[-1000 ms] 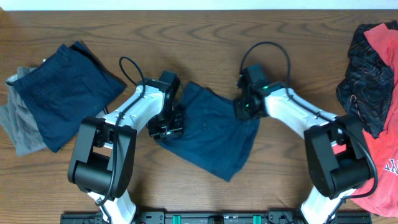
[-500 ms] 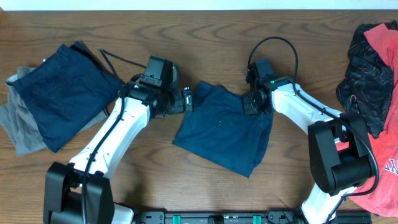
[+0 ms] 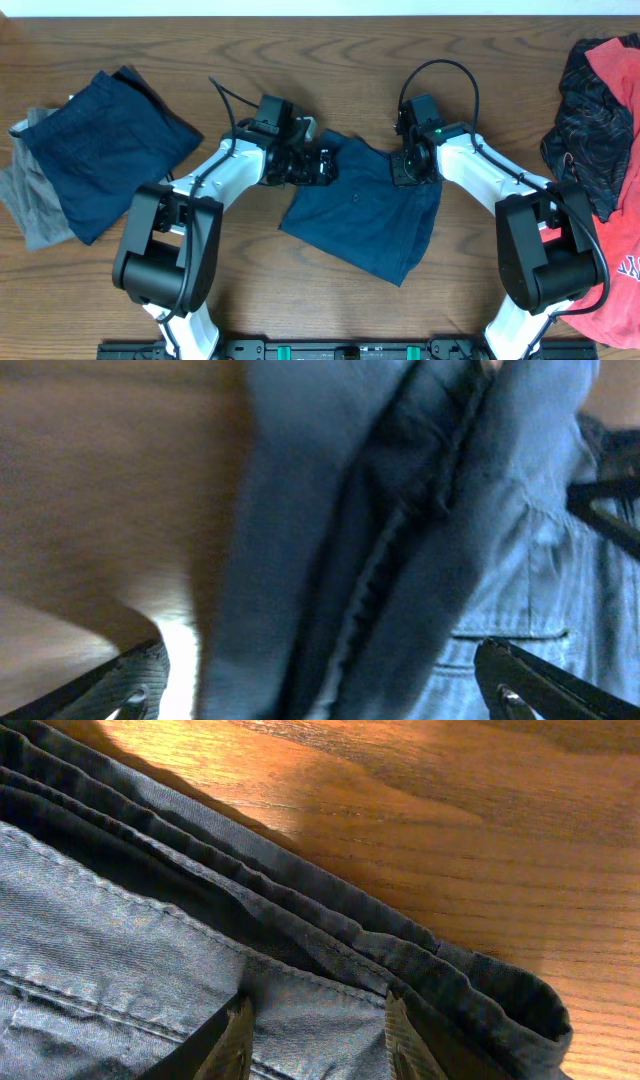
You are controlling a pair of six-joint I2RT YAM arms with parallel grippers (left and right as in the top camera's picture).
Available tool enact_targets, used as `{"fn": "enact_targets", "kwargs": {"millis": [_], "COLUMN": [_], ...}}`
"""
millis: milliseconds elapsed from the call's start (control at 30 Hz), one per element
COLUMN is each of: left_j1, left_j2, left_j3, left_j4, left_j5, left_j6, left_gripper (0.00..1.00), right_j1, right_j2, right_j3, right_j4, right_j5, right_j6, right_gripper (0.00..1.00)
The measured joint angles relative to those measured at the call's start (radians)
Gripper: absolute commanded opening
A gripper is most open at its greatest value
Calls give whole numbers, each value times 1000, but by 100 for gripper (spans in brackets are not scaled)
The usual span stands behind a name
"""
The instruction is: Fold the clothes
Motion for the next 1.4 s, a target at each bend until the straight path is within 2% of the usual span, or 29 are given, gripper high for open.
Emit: {"fn": "enact_targets", "kwargs": {"millis": [33,100,133,200,333,500,633,833,1033,1267,1400], "left_j1": [-8,-27,-39,-60,-72,-50,40,296,552,806,895], "left_j2": [3,9,15,29,55,45,-17,-228,-400,-388,-337], "left_j3": [1,4,6,6,7,7,7,69,125,127,127], "left_j4": [3,4,4,5,9,-11,-72,-118,-49,-20,-20], "left_j5": [13,28,34,43,43,29,-79,-210,-284,-335,-334], "left_j6": [4,10,6,11,14,18,18,19,24,27,27], "left_gripper": [96,79,69,40,7,6,6,6,6,6,7], "right_j1": [0,0,0,0,-2,-8,-34,-91,-98,-98,-98], "right_j2": [0,0,0,0,-1,-42,-150,-365,-423,-422,-421], "right_j3": [0,0,0,1,6,43,92,134,137,137,137], "right_j4": [0,0,-2,-13,-55,-183,-250,-265,-293,-312,-323], "right_j5": [0,0,0,1,11,12,24,40,43,44,44], "right_j6": [0,0,0,0,0,0,0,0,0,0,0], "right_gripper": [42,41,40,40,40,41,44,44,44,44,44]}}
